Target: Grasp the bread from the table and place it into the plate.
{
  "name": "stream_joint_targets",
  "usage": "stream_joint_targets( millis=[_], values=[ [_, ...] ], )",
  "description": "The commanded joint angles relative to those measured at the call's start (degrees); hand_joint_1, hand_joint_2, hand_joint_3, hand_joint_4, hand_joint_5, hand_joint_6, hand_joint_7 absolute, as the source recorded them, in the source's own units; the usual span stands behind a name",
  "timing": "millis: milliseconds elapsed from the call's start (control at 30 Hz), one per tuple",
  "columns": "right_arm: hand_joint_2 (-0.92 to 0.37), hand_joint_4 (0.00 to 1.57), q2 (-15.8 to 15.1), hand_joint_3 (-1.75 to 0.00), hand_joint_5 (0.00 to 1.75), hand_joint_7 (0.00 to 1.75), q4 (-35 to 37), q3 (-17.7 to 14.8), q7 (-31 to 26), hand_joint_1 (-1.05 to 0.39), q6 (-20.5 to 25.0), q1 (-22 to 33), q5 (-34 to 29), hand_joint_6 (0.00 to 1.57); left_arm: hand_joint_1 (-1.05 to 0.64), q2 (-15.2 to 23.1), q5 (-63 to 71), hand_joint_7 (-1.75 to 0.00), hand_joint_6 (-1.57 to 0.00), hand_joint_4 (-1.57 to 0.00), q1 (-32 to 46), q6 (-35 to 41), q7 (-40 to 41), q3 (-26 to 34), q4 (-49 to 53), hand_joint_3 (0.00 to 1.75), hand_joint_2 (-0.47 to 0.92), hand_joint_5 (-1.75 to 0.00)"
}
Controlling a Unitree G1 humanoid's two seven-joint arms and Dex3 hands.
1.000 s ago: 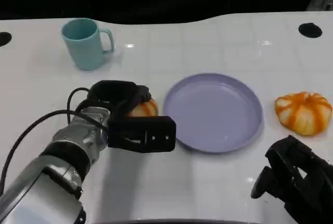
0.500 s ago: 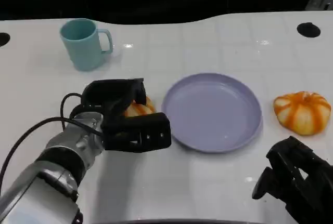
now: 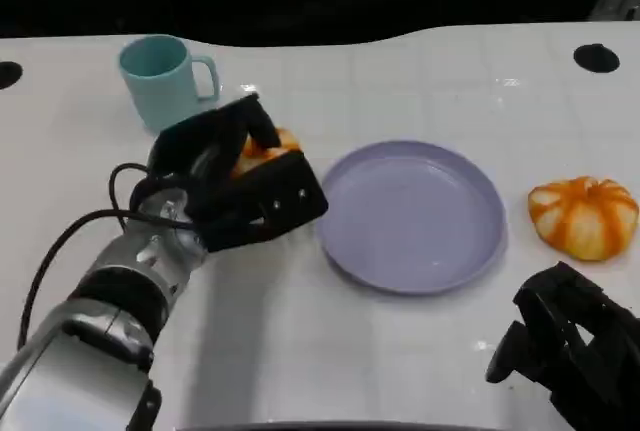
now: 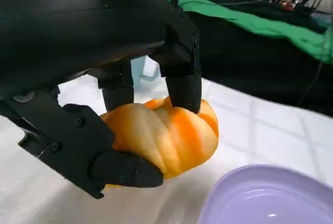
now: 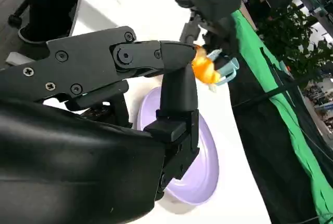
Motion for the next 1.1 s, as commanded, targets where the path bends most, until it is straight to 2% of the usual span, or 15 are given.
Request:
stream_joint_targets(
  millis=[33, 167, 267, 400, 533, 867, 1100],
  values=[
    [-0.92, 0.62, -0.4, -0.27, 1.75, 1.66, 0.1, -0.4, 0.3, -0.51, -0.6, -0.2, 0.2, 0.45, -0.14, -0.3, 0.5, -1.75, -0.7, -0.9, -2.4, -3.5, -0.3, -1.0, -2.3, 1.09, 0.51, -1.75],
    [-0.92, 0.63, -0.3, -0.27, 1.75, 1.66, 0.1, -0.5, 0.2, -0.51, -0.3, -0.2, 0.3, 0.46, -0.19, -0.7, 1.2, -1.75, -0.69, -0.84, -3.2, -5.4, -0.9, -2.2, -3.1, 1.1, 0.51, -1.75],
    [-0.92, 0.61, -0.2, -0.25, 1.75, 1.66, -0.5, -0.3, -0.3, -0.51, 0.1, -0.1, 0.1, 0.45, -0.17, -1.4, 3.1, -1.75, -0.71, -0.91, -4.4, -9.2, -1.7, -4.7, -4.1, 1.2, 0.43, -1.75],
    [-0.92, 0.63, -0.1, -0.26, 1.75, 1.67, -0.8, -0.1, -0.6, -0.51, 0.1, 0.0, 0.1, 0.46, -0.15, -2.3, 3.8, -1.75, -0.71, -0.91, -5.3, -11.3, -2.2, -5.8, -3.7, 1.2, 0.42, -1.75],
    [-0.92, 0.63, 0.1, -0.25, 1.75, 1.66, -1.1, 0.1, -1.0, -0.51, 0.3, 0.2, 0.1, 0.47, -0.16, -3.4, 3.4, -1.75, -0.77, -0.95, -6.4, -13.8, -6.3, -6.4, -3.1, 1.23, 0.44, -1.75],
    [-0.92, 0.62, 0.2, -0.24, 1.75, 1.64, -1.6, 0.7, -1.1, -0.53, 0.1, 0.4, 0.0, 0.49, -0.19, -8.9, 5.0, -1.75, -0.73, -0.93, -7.8, -9.4, -10.0, -8.9, -0.9, 1.15, 0.51, -1.75],
    [-0.92, 0.62, 0.4, -0.24, 1.75, 1.62, -1.9, 1.2, -1.1, -0.52, -0.3, 0.8, -0.4, 0.49, -0.16, -10.2, 6.2, -1.73, -0.69, -0.88, -7.8, -6.7, -11.3, -10.5, 0.5, 1.08, 0.52, -1.75]
  ],
)
